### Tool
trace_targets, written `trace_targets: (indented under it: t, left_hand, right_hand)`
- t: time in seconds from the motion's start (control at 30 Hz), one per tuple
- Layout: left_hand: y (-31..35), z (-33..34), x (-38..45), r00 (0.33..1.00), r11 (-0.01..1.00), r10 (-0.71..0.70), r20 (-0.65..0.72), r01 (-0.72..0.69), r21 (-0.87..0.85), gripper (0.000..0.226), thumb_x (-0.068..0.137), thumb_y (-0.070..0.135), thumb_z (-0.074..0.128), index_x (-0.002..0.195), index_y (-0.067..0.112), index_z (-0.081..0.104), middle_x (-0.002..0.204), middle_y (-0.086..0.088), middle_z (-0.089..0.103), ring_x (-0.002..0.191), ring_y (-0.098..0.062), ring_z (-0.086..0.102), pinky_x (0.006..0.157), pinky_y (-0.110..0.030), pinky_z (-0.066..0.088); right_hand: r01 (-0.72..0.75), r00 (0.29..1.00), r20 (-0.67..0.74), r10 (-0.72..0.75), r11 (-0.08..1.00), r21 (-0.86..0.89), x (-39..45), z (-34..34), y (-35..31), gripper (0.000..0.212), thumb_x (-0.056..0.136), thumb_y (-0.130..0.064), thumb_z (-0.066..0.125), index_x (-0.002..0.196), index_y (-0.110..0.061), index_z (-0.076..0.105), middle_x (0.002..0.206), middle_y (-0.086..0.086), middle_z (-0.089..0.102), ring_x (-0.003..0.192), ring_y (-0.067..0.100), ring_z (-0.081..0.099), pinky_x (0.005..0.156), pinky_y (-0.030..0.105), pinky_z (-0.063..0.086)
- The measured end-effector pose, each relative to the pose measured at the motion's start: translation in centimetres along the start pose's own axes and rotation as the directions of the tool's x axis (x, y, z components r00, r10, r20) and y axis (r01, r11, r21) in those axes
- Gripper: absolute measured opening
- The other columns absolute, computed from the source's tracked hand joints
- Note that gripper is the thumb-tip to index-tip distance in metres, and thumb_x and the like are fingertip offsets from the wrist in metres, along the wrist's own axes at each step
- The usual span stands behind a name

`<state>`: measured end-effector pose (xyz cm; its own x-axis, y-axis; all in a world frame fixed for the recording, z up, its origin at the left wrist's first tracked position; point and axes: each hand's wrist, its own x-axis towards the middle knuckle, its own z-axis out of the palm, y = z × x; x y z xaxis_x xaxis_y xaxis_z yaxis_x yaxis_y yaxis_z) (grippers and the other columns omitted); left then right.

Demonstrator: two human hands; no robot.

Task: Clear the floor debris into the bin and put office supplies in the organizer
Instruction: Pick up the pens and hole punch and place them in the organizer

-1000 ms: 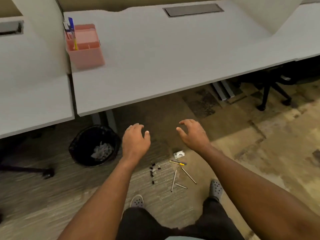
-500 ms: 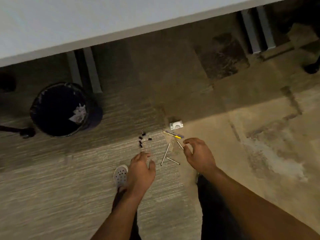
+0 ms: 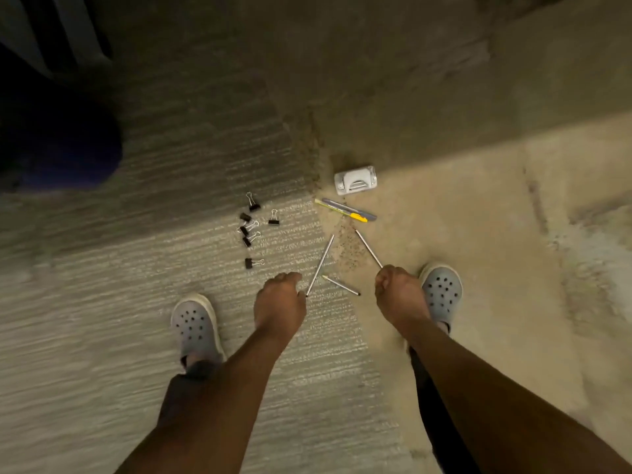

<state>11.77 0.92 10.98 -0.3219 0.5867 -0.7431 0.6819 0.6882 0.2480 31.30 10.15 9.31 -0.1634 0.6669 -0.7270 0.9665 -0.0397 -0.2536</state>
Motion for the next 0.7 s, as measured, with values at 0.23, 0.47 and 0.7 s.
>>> trace_targets:
  t: [0.23, 0.47, 0.7]
  left_hand:
    - [0.9, 7.9, 10.7, 0.998, 0.985, -0.033, -0.052, 0.042, 0.166, 0.026, 0.089, 0.03, 0.059, 0.11, 0.016, 0.063, 0.109, -0.009, 0.067, 0.102, -0.029, 0.063, 0.086, -0.036, 0.045]
    - [0.1, 11.8, 12.9, 0.997, 0.97, -0.026, -0.072, 0.042, 0.241, 0.03, 0.089, 0.034, 0.062, 0.113, 0.016, 0.058, 0.111, -0.007, 0.063, 0.102, -0.027, 0.061, 0.088, -0.038, 0.045]
    - [-0.4, 11.7, 12.4, 0.997, 0.999, -0.038, -0.073, 0.04, 0.03, 0.016, 0.092, 0.019, 0.057, 0.104, 0.009, 0.059, 0.102, -0.009, 0.06, 0.089, -0.024, 0.059, 0.069, -0.035, 0.051]
  right_hand:
    - [0.009, 1.0, -0.001, -0.009, 0.996, -0.089, 7.9, 6.3, 4.1, 0.017, 0.089, -0.012, 0.055, 0.104, -0.006, 0.054, 0.103, 0.019, 0.061, 0.097, 0.035, 0.059, 0.079, 0.034, 0.044]
    - [0.054, 0.997, -0.036, -0.064, 0.969, -0.242, 11.1, 10.7, 5.7, 0.023, 0.1, -0.019, 0.037, 0.119, -0.008, 0.046, 0.119, 0.015, 0.051, 0.107, 0.031, 0.051, 0.085, 0.04, 0.044]
    - [-0.002, 0.978, -0.209, 0.014, 0.998, 0.059, 10.8, 10.6, 6.5, 0.014, 0.092, -0.015, 0.053, 0.105, -0.009, 0.05, 0.107, 0.017, 0.056, 0.096, 0.037, 0.055, 0.078, 0.04, 0.044]
